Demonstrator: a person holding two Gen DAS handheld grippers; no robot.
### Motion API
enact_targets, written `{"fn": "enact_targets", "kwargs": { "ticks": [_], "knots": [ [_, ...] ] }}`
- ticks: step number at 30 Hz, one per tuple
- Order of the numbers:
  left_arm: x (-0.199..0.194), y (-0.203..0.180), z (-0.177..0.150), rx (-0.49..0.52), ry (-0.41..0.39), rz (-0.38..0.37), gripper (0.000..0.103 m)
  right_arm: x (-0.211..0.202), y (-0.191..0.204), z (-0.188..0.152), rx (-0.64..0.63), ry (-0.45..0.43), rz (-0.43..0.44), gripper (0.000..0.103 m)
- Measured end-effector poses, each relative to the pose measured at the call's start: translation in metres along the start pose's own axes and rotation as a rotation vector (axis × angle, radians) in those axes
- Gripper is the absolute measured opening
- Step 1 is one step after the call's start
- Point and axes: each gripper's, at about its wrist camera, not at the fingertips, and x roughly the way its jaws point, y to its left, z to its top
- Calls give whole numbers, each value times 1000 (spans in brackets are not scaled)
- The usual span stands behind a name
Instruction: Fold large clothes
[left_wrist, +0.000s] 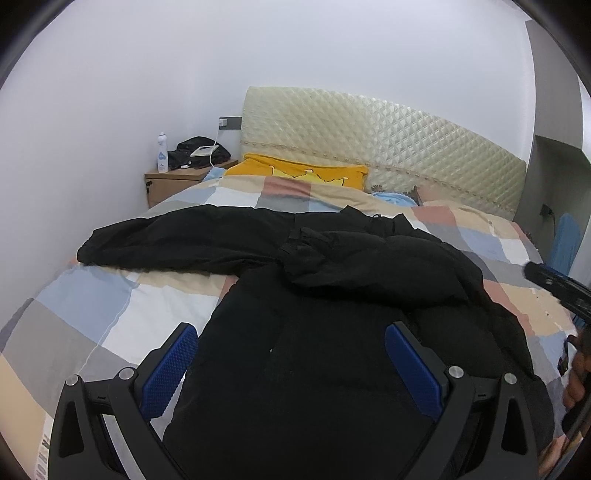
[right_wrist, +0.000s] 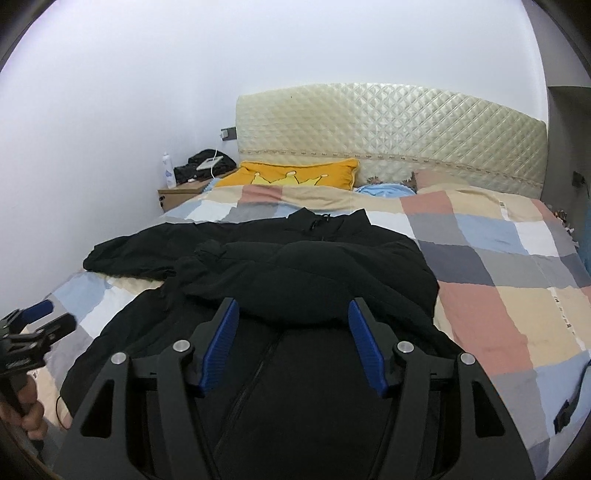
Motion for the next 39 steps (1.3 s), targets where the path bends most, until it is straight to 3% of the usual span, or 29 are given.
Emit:
{"fn": "enact_targets", "kwargs": {
  "ticks": [7,19,22,26,32,39],
  "knots": [
    [7,-6,-2,30,26,4,102,-27,-10,-23,8,-3,5,64],
    [7,-14,-6,61,28,-3,102,-68,-34,-68,86,-17,-99,66],
    [6,-16,-8,67,19,-19,102,-76,-35,-76,126,-29,-85,68],
    [5,-12,-10,51,13,-37,102,-75,-33,-81,106,-19,-96,70],
    [4,-5,-3,27,11,-39,102,-88,-22,-80,52,-84,-108,74],
    [-2,9,16,31,-12,13,102,-89,-26,-80,93,-103,-108,78]
  ]
}}
